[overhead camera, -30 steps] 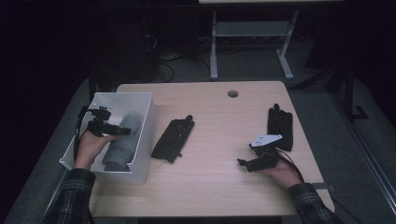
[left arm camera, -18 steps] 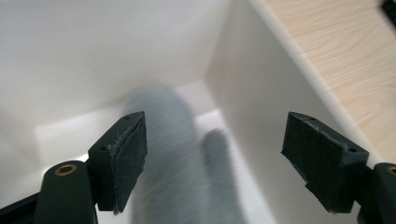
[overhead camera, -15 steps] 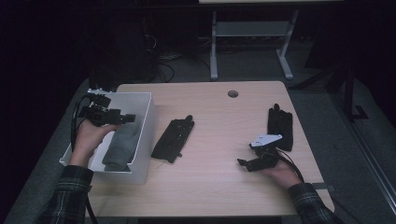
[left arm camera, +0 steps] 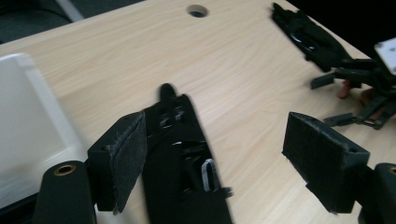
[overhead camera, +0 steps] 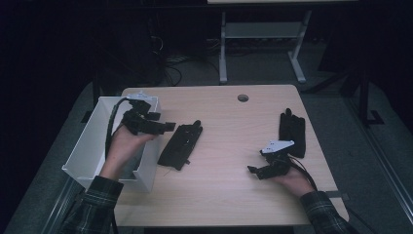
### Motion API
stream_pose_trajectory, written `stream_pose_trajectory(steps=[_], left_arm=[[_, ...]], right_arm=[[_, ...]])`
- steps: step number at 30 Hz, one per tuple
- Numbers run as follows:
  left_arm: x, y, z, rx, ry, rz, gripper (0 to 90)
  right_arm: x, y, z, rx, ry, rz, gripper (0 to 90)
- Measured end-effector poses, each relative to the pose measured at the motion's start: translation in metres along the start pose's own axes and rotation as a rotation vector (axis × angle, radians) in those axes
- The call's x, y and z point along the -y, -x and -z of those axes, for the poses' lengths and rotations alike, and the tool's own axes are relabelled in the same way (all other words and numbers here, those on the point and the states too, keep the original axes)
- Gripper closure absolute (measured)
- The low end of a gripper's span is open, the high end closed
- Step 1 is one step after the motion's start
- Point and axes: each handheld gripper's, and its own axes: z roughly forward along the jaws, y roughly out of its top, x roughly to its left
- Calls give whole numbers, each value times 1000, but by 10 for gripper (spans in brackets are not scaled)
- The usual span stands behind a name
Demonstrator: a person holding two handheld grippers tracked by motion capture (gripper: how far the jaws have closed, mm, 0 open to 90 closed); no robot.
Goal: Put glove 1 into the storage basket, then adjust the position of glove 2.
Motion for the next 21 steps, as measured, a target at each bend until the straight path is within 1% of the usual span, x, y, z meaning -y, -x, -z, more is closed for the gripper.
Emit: stream_pose_trajectory(steps=[2,4,5,7,8,12,13,14,16,19,20,21], left_arm=[[1,8,-7,12,2,-2,213],[3,15,-14,22,-5,-18,212],[4,19,-18,23,-7,-19,206],[7,27,-25,39,-8,-24,203],[9,31,-28,48,-13,-36,201],[17,45,-40,68,-21,-57,201],[19,48,-44,71,-22,-62,201],[23,53,-49,78,-25,-77,201],[29,57,-55,81,-33,-100,200],[40,64,-65,96,-39,-106,198],[44,67,-70,98,-50,-125,196],[47,69,-73,98,-54,-134,196]], right_arm=[[0,0,0,1,-1,3,169],[0,0,0,0,0,0,169],[0,0,0,0,0,-1,169],[0,0,0,0,0,-1,169],[0,0,0,1,-1,2,169],[0,0,0,1,0,-1,169],[0,0,0,1,1,-1,169],[0,0,0,1,0,-2,169],[0,-1,0,2,-1,-4,163],[0,0,0,9,-12,-12,132],[0,0,0,11,-13,-9,132],[0,0,0,11,-12,-12,132]])
